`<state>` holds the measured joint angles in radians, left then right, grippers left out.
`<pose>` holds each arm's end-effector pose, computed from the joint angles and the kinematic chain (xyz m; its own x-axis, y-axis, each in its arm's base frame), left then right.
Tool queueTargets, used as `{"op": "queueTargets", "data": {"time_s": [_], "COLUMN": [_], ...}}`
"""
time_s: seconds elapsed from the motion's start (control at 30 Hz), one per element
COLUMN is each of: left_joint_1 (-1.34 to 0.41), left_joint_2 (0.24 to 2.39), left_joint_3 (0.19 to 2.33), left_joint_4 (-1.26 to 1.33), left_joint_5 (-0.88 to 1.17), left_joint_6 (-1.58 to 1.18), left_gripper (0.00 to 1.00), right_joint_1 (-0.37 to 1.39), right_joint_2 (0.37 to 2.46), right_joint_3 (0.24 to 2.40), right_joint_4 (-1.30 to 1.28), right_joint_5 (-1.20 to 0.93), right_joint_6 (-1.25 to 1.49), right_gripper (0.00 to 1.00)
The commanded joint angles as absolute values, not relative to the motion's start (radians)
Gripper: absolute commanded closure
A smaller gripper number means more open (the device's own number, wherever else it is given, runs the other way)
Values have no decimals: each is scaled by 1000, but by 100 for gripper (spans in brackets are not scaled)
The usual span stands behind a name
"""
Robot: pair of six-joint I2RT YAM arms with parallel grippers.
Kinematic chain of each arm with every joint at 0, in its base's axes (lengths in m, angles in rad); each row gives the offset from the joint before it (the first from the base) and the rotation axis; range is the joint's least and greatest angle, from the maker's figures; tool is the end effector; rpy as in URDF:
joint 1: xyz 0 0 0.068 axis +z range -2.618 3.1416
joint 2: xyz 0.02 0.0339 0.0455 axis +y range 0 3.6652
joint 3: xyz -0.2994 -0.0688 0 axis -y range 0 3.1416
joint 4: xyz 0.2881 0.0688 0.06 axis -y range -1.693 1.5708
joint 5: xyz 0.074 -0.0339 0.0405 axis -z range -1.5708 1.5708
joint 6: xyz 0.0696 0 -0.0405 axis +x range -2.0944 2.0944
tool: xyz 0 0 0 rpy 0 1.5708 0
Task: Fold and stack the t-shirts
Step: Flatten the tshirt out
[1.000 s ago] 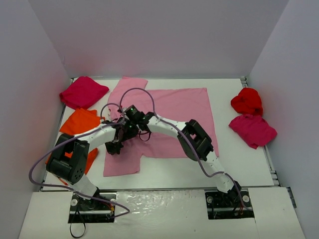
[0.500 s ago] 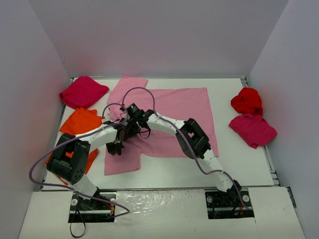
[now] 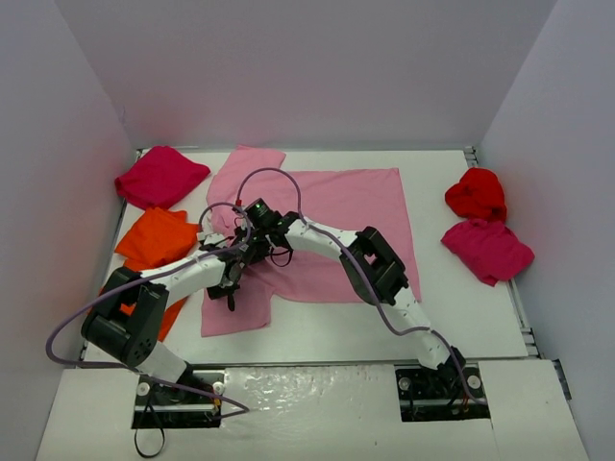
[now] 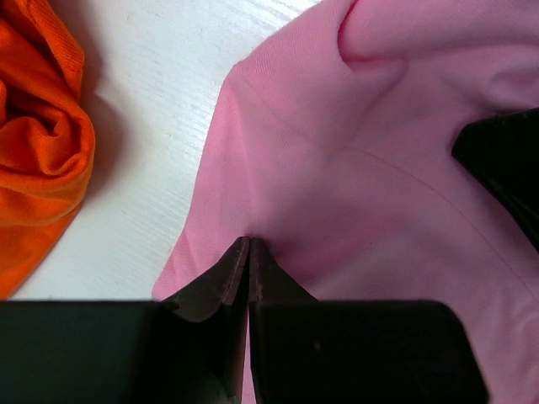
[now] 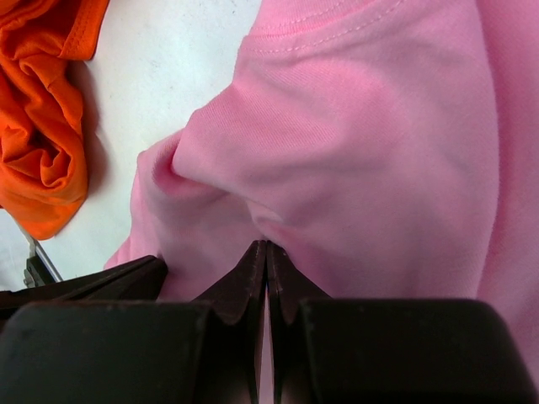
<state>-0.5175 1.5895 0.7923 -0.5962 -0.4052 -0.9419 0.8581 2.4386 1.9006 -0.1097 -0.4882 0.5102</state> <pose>0.2692 -0.1217 0.1129 -0.8220 -0.3873 -0.4176 -0.4599 0.8839 0.0855 0.3902 0.5015 0.1292 -0.7900 -0.2546 -0.5577 -0.6039 0.4799 0.6364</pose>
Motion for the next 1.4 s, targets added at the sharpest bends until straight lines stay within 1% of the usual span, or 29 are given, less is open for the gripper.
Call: {"op": "queueTargets", "data": {"time_s": [0.0, 0.07, 0.13, 0.23, 0.43, 0.6, 0.73, 1.17, 1.37], "left_joint_1": [-555, -560, -563, -573, -623, -669, -703, -777, -830], "left_joint_2": [1812, 1808, 1807, 1805, 1800, 1798, 1790, 1762, 1730], "left_joint_3": [502, 497, 497, 493, 487, 485, 487, 541, 543], "left_joint_4": [-333, -327, -325, -317, -297, -292, -294, -355, -379], "left_joint_5": [253, 253, 252, 261, 265, 265, 265, 263, 267], "left_joint_6": [-1133, -1137, -1144, -1148, -1189, -1218, -1245, -1279, -1321], "left_gripper": [100, 100, 100, 100, 100, 100, 100, 100, 100], "right_joint_1": [859, 859, 853, 835, 785, 735, 717, 684, 660], "right_joint_2": [2428, 2372, 2294, 2233, 2190, 2241, 2298, 2557, 2624], "right_joint_3": [1792, 1707, 1680, 1700, 1805, 1900, 1953, 2143, 2187], "right_joint_4": [-180, -100, -24, -20, -40, -65, -78, -88, -96], "right_joint_5": [-451, -469, -432, -411, -406, -436, -372, -479, -453], "right_joint_6": [439, 446, 456, 446, 430, 422, 383, 428, 434], "right_gripper": [100, 100, 100, 100, 100, 100, 100, 100, 100]}}
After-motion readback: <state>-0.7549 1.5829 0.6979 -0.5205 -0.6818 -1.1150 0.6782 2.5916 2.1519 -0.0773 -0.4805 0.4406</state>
